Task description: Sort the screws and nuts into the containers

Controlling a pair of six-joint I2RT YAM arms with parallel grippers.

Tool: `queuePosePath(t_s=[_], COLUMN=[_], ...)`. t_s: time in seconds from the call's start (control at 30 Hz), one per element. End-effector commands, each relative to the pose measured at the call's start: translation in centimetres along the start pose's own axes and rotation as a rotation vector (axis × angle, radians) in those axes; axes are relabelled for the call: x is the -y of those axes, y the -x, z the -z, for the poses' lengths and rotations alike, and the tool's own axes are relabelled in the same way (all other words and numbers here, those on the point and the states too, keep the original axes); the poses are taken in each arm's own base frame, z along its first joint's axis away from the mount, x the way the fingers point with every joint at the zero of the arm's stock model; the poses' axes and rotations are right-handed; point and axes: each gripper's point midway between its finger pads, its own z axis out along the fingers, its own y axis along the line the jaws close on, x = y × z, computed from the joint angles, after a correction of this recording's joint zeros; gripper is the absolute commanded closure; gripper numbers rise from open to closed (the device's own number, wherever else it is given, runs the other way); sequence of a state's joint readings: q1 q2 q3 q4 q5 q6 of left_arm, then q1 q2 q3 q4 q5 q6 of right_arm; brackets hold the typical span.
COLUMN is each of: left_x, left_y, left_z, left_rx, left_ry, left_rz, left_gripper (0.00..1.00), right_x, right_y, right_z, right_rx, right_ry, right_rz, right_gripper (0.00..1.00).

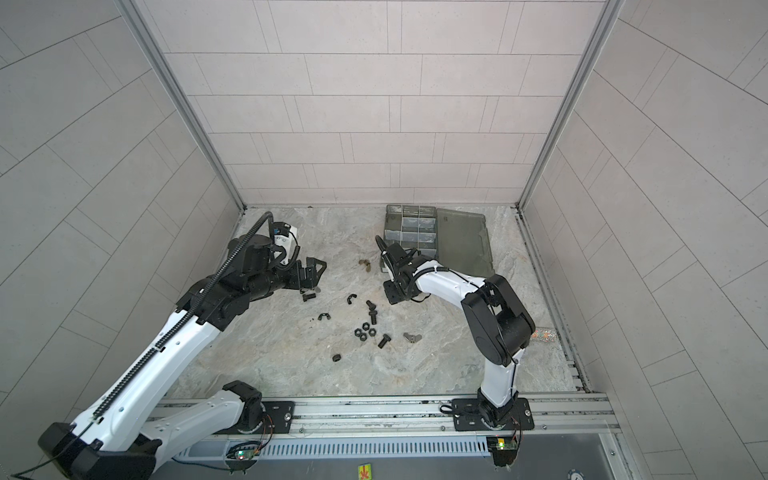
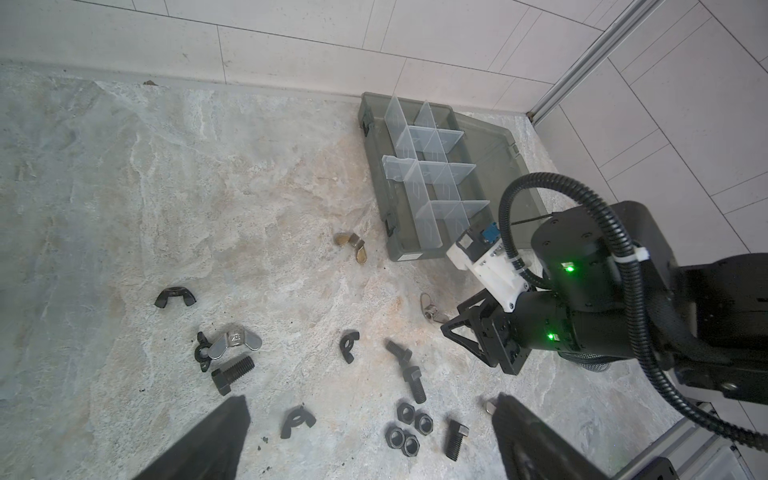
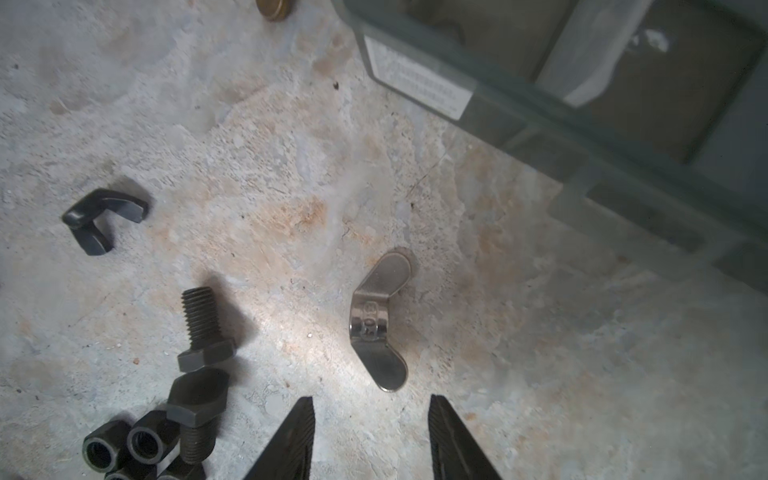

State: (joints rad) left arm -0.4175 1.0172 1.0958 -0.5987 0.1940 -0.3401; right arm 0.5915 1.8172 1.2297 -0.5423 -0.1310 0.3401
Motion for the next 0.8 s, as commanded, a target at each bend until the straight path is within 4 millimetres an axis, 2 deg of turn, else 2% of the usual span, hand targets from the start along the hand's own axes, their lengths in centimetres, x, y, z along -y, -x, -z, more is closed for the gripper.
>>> queuePosePath(t_s=[0.0,0.23,0.43,0.63,0.77], left_x=[0.3,0.3,0.4,0.4,0.4], left_y=[0.4,0.7,0.7,0.7,0.8], left_z=[1.0,0.8,0.6,0.6,0.5], left_rx=[0.015,-0.013,-0.035,-0.036,-0.029], left_ry=[-0.001,0.010,0.009,0.011,0.009], left_rz=[-0.026,-0.073,-0.099,-0.108,-0.109], left_gripper=[0.02,0.02,0.02,0.02,0.02], right_x=[-0.4,-0.3,-0.5,-0.3,0.0], right_y=[0.4,1.3,1.9,1.8,1.3], right_z=[-0.5,-1.8,-2.9,-3.5,-3.7], right_rx=[-0.007,-0.016,-0.029,-0.057,-0.086], right_ry=[-0.004,-0.021,-0.022,-0.040,-0.051], right_rz=[0.018,0.020,0.014,0.021,0.025], right_gripper=[0.54,0.54,0.59,0.62,0.69])
